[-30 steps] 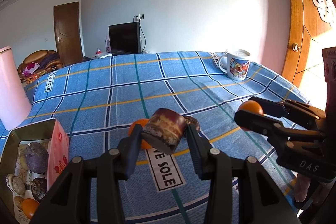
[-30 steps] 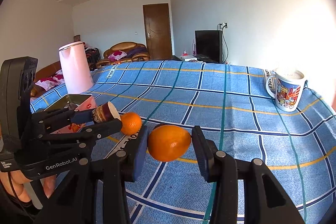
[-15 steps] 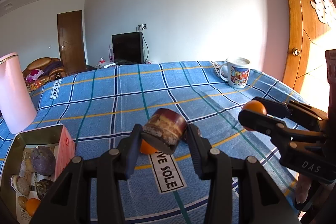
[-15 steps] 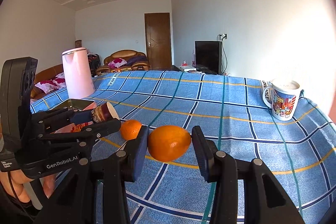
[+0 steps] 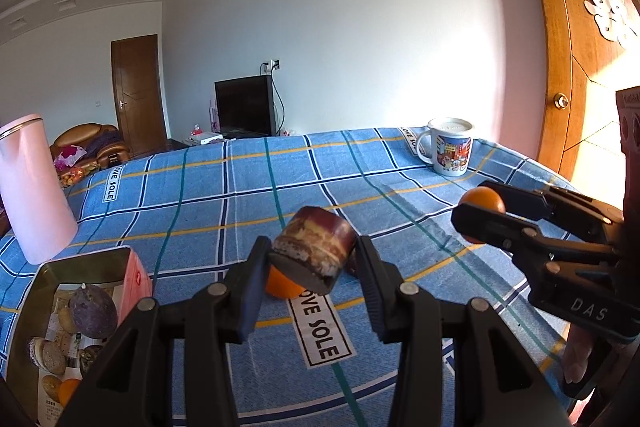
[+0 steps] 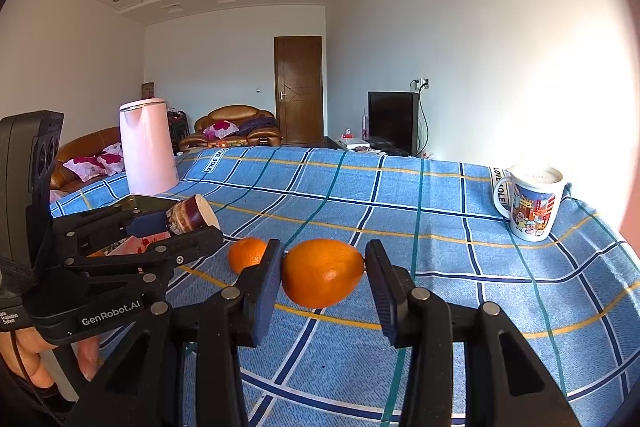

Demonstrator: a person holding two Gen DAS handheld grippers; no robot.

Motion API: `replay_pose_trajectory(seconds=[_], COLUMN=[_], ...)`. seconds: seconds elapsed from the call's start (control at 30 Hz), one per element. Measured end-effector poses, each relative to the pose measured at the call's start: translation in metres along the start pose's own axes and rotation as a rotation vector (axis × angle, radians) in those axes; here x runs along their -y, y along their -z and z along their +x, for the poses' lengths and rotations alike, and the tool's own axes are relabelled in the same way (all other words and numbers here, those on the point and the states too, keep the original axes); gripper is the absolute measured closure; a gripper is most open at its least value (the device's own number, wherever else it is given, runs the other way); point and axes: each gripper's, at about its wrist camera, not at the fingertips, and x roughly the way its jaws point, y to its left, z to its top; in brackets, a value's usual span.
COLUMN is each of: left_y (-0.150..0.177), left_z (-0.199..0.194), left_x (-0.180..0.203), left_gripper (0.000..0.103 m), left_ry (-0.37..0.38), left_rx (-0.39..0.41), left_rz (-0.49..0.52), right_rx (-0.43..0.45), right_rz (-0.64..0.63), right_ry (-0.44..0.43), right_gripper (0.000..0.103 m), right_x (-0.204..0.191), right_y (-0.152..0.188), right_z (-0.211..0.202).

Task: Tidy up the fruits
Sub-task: 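Lift the jar with the left tool while the right tool carries the orange toward the tin, then lower the jar over the tin with the left tool while the right tool lowers the orange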

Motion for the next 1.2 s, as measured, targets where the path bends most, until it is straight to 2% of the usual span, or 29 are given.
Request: replay_pose_trajectory(seconds=[0.27, 0.57, 0.83, 1.0, 1.2], left_y=[0.004, 0.013, 0.026, 0.035, 0.045], left_z=[-0.021, -0.048, -0.061, -0.064, -0.065], left_x=[-0.030, -0.106, -0.169, -0.188, -0.202], left_gripper=[0.058, 0.058, 0.058, 0.058, 0.058], left_ry=[-0.038, -0.153, -0.246, -0.280, -0.284], left_rx=[0.013, 0.012, -0.031, -0.062, -0.091], left_rz=[-0.025, -0.131, -0.225, -0.260, -0.277], right_rx=[-0.018, -0.044, -0.081, -0.120, -0.212], right_rz=[-0.021, -0.058, -0.134, -0.192, -0.248], right_ry=[-0.071, -0.214, -0.348, -0.394, -0.416], right_gripper=[0.059, 0.059, 0.059, 0.059, 0.059], right_x=[-0.029, -0.090, -0.161, -0.196, -0.219], right_y=[-0.007, -0.028, -0.038, -0.035, -0.019], right_z=[0.013, 0.036, 0.060, 0.074, 0.094])
